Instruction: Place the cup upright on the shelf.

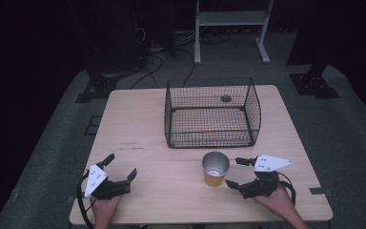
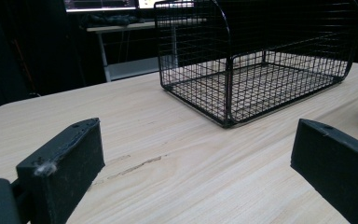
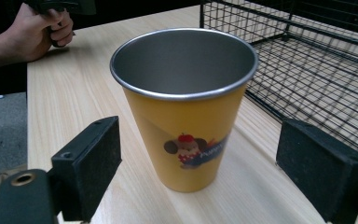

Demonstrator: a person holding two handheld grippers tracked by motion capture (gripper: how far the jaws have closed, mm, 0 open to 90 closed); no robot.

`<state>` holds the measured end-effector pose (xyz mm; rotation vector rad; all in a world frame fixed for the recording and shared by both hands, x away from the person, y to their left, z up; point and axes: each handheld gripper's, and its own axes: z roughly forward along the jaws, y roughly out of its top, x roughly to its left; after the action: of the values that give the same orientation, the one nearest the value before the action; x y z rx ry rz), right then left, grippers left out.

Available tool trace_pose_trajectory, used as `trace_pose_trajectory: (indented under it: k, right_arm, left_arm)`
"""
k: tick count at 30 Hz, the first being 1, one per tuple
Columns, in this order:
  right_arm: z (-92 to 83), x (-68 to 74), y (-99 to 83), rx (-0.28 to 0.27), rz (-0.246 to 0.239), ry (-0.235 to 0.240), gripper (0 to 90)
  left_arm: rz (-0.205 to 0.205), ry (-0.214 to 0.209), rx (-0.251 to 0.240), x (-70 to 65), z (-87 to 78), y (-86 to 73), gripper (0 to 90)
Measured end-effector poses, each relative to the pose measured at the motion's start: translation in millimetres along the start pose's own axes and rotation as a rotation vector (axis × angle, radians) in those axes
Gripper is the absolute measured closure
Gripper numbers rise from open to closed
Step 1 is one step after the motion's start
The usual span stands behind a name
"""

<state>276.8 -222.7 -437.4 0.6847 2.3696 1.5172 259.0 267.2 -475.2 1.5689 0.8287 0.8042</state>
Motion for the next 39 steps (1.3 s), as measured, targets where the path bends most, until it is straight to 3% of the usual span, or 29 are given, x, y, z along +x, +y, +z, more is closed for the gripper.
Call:
trace_pose_trajectory:
  k: [10, 25, 39]
  right_arm:
    - [19.1, 1.7, 2.5, 0.025, -0.011, -0.016, 10.1]
    - [39.2, 4.0, 7.5, 0.015, -0.012, -0.011, 2.7]
    - [53.7, 6.5, 14.3, 0.011, -0.019, 0.004, 2.8]
  left_arm:
    - [0.0, -0.001, -0.001, -0.1, -0.1, 0.0, 1.8]
    - [0.0, 0.0, -0.001, -0.3, -0.2, 0.0, 1.8]
    - [-0.001, -0.002, -0.004, -0.3, -0.4, 0.0, 1.8]
